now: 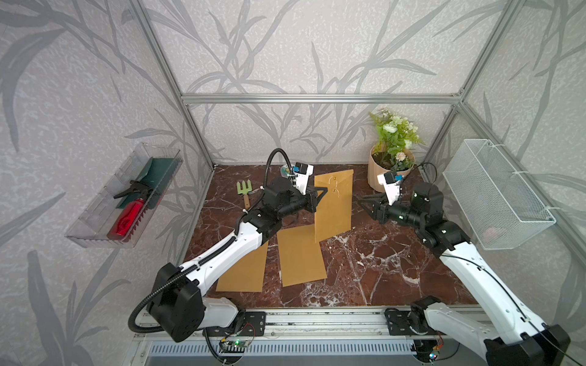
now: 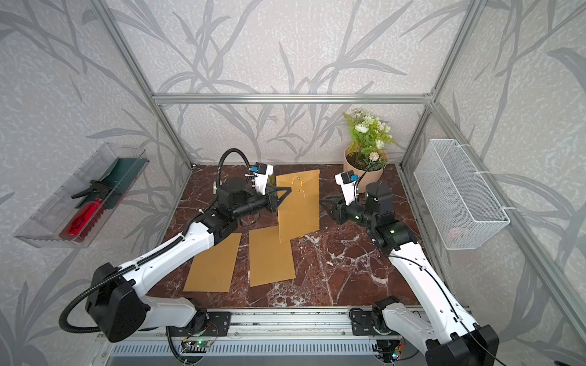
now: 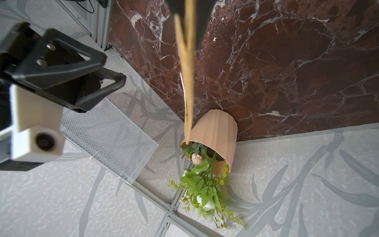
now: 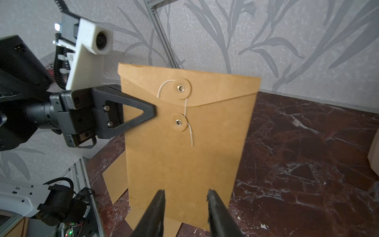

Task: Open the file bag
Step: Pick up the file bag from the center of the board.

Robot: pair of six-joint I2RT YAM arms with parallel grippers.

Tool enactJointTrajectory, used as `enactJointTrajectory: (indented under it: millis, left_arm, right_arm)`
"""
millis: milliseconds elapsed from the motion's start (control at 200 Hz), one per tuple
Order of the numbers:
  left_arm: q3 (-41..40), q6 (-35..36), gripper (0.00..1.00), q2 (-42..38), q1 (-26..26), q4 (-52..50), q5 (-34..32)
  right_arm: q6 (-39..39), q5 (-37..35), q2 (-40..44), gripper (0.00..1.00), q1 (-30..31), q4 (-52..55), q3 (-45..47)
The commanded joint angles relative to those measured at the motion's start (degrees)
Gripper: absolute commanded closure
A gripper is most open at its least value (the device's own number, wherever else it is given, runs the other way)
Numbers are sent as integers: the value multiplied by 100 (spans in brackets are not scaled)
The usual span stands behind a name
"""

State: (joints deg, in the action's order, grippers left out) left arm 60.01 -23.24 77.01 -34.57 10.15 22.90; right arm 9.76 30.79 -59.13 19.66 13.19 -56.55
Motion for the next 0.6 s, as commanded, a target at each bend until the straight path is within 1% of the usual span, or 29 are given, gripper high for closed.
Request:
enactJointTrajectory:
  millis: [0,110,255,600]
  left_arm:
    - [261,319,100,-81,-178,-304,-474]
    - [323,365,100,-56,-286,-410,-640]
    - [362,256,100,-57,-327,-434,-716]
    - [355,137,100,-70,-340,-354,-655]
  right_arm:
    - [-195,-744,-195,65,281,290,-226]
    - [-224,-1026,-407,66,516,317,-404]
    - [-302,-1347,-687,68,769,500,-666]
    - [-334,-1539,-1059,69,980,524,-917]
